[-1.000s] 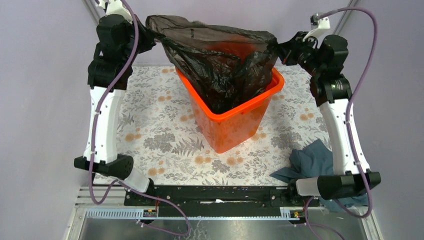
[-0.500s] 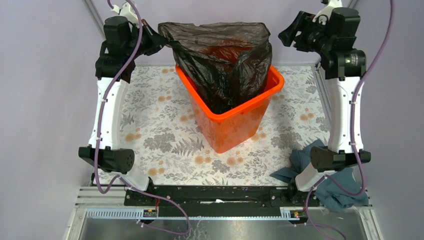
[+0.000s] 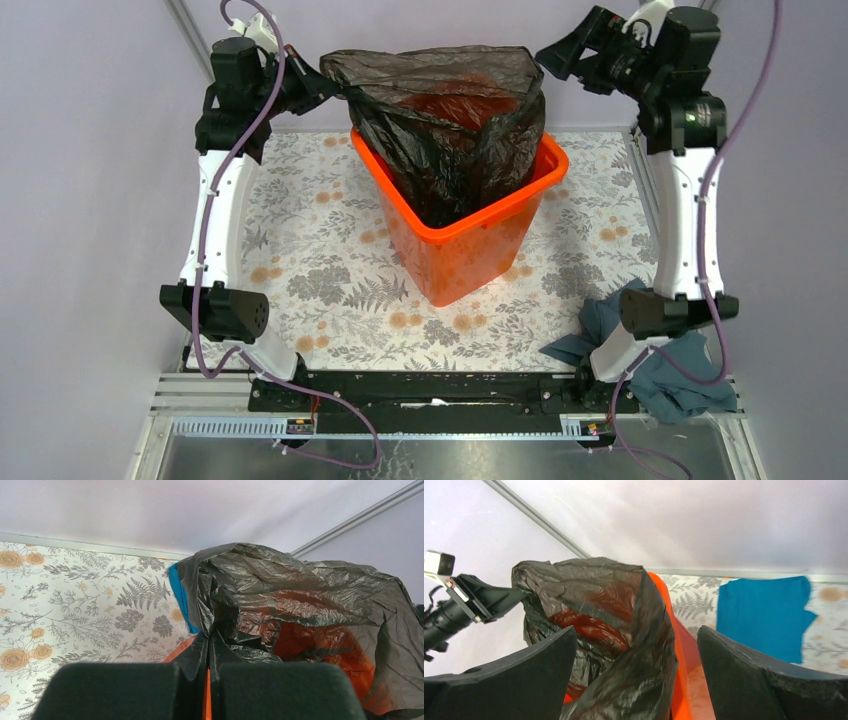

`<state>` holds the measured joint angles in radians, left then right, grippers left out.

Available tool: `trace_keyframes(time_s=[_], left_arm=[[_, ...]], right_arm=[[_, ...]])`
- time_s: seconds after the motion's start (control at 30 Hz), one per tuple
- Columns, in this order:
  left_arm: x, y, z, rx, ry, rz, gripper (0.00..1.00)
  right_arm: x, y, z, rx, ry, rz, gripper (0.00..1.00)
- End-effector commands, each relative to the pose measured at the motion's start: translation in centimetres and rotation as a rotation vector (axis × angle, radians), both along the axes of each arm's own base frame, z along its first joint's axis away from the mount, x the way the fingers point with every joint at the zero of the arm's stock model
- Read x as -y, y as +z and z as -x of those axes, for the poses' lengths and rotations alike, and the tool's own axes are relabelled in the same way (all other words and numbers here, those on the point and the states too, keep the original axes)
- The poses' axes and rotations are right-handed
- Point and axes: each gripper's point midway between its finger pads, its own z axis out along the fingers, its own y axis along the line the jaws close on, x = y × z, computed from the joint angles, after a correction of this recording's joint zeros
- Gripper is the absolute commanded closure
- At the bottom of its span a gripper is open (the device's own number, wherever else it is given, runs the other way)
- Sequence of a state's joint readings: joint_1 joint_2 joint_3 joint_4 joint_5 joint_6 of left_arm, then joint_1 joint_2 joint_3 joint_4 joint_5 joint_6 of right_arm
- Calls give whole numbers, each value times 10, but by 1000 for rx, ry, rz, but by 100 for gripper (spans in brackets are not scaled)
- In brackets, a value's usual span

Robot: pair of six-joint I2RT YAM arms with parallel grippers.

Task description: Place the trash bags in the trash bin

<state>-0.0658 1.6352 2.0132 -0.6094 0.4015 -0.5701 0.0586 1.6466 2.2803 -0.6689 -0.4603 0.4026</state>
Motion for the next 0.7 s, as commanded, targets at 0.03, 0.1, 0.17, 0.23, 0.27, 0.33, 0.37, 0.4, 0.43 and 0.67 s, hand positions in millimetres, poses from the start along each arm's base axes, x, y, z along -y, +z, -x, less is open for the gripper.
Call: trace_keyframes(time_s=[0.03, 0.1, 0.17, 0.23, 0.27, 0.33, 0.37, 0.4, 0.43, 0.67], left_arm=[[-1, 14, -1, 54, -21, 14, 100], [-3, 9, -4, 39, -17, 14, 100], [-4, 2, -7, 25, -17, 9, 100], [-6, -3, -11, 14, -13, 8, 100], [-6, -6, -13, 7, -12, 7, 100], [-10, -15, -17, -14, -3, 2, 100], [-13, -22, -19, -28, 5, 0, 100], [-16, -29, -21, -45, 13, -3, 100], [-19, -37, -22, -63, 18, -3, 100], [-1, -88, -18, -177, -91, 105, 100]], right_arm=[[-29, 0, -30, -54, 122, -209, 7], [-32, -16, -42, -105, 121, -215, 18], [-38, -23, -43, -105, 138, -217, 22], [-42, -26, -44, -96, 142, -220, 37], [-41, -27, -46, -93, 129, -221, 49], [-31, -34, -56, -92, 62, -204, 70], [-23, -38, -62, -93, 21, -196, 77], [-18, -43, -69, -100, 0, -194, 82], [-11, -51, -76, -115, -11, -198, 87], [-20, -108, -100, -255, 94, -230, 94]])
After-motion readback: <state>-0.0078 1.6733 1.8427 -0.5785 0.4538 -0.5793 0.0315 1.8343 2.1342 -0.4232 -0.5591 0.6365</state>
